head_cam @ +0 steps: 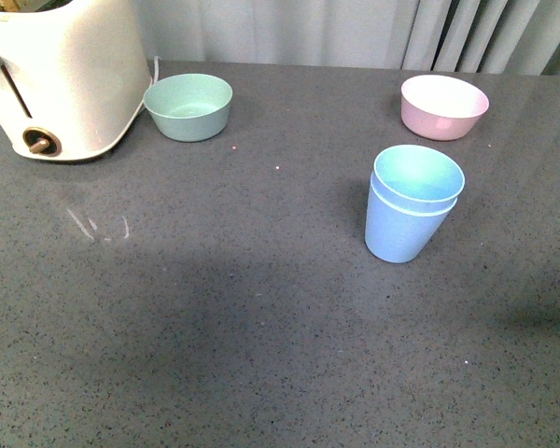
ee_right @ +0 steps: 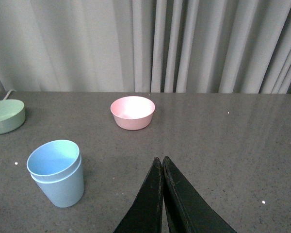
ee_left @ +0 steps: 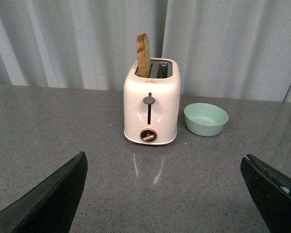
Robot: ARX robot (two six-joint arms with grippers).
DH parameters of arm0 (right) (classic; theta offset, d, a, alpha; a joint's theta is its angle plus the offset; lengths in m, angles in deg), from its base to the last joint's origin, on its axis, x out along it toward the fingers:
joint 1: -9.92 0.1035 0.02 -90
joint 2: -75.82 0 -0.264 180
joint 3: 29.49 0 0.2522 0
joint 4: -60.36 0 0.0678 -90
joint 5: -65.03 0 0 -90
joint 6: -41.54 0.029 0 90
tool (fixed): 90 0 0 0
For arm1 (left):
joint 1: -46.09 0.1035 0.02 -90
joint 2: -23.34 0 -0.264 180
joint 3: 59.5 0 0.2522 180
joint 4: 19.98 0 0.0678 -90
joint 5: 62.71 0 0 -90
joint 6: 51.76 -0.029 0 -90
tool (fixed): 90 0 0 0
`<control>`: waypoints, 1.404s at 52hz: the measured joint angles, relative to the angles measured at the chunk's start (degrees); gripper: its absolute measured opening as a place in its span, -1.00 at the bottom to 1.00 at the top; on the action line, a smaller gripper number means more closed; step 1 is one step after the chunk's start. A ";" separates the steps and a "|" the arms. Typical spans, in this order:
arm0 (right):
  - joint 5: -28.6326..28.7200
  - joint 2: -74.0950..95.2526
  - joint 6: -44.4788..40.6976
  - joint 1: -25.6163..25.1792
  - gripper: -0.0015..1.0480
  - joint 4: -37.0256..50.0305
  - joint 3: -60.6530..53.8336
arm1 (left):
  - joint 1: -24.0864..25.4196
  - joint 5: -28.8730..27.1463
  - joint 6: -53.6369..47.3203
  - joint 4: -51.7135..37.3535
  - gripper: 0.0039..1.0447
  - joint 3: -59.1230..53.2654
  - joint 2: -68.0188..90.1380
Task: Stack blue cups with both arms
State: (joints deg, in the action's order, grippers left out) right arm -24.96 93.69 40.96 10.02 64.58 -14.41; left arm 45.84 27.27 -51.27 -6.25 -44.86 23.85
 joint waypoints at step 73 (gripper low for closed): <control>0.00 -17.51 -0.02 0.00 0.65 -17.88 0.04 | 0.00 0.00 0.02 0.00 0.84 0.00 0.00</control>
State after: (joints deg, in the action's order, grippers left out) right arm -24.96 76.18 40.94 10.02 46.70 -14.37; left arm 45.84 27.27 -51.25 -6.25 -44.86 23.85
